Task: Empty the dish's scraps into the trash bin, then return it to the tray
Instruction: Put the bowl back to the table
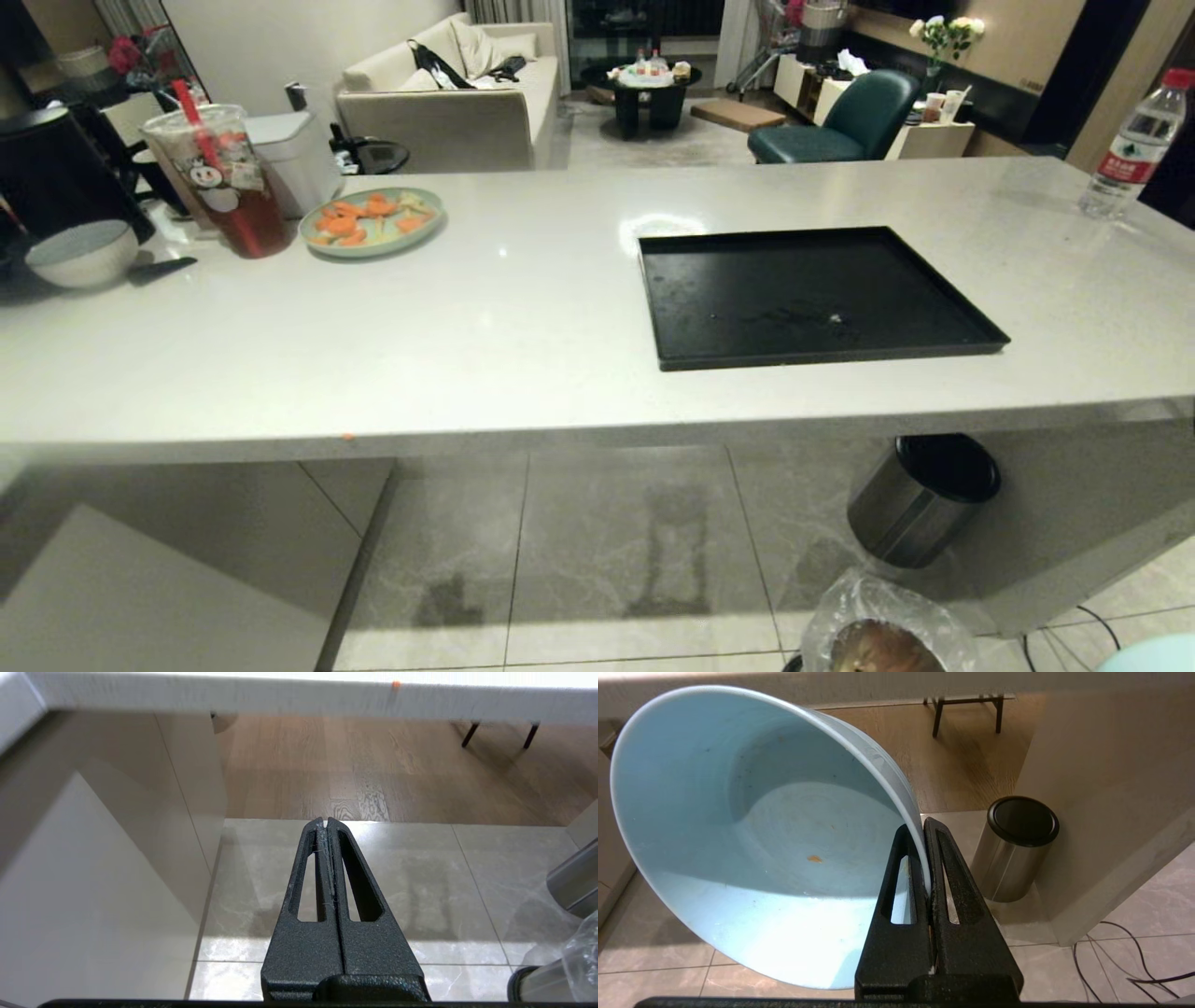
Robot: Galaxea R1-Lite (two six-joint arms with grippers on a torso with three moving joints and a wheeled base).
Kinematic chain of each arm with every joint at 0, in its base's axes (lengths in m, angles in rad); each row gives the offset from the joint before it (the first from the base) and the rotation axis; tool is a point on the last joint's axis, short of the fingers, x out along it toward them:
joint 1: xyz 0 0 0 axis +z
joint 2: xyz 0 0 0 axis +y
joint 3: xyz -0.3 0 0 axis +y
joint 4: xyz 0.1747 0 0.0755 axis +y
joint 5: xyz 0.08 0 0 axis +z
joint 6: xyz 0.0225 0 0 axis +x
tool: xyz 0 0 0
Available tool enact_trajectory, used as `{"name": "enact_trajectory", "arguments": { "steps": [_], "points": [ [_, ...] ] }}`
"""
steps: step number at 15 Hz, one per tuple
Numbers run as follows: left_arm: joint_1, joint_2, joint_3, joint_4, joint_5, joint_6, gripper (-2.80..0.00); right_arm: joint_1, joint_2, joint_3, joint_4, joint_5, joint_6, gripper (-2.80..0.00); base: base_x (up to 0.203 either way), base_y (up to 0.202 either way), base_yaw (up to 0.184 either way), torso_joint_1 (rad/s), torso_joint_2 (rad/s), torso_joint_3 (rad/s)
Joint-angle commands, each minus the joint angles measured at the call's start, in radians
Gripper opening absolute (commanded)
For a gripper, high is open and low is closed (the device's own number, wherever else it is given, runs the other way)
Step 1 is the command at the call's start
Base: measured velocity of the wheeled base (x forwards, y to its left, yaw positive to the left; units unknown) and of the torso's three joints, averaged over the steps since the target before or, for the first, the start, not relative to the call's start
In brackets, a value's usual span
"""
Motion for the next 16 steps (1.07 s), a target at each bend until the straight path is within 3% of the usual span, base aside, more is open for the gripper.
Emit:
{"name": "enact_trajectory", "arguments": {
  "steps": [1, 11, 16],
  "points": [
    [0.0, 0.001, 0.0, 0.0, 0.0, -0.001, -2.8, 0.0, 0.001, 0.0, 0.0, 0.0, 0.0, -2.8, 0.0, 0.0, 0.0, 0.159, -0.53, -0.364],
    [0.0, 0.0, 0.0, 0.0, 0.0, -0.001, -2.8, -0.001, 0.001, 0.0, 0.0, 0.0, -0.014, -2.8, 0.0, 0.0, 0.0, 0.206, -0.58, -0.375],
    [0.0, 0.001, 0.0, 0.0, 0.0, -0.001, -2.8, 0.0, 0.001, 0.0, 0.0, 0.0, -0.015, -2.8, 0.0, 0.0, 0.0, 0.168, -0.41, -0.249]
  ]
}}
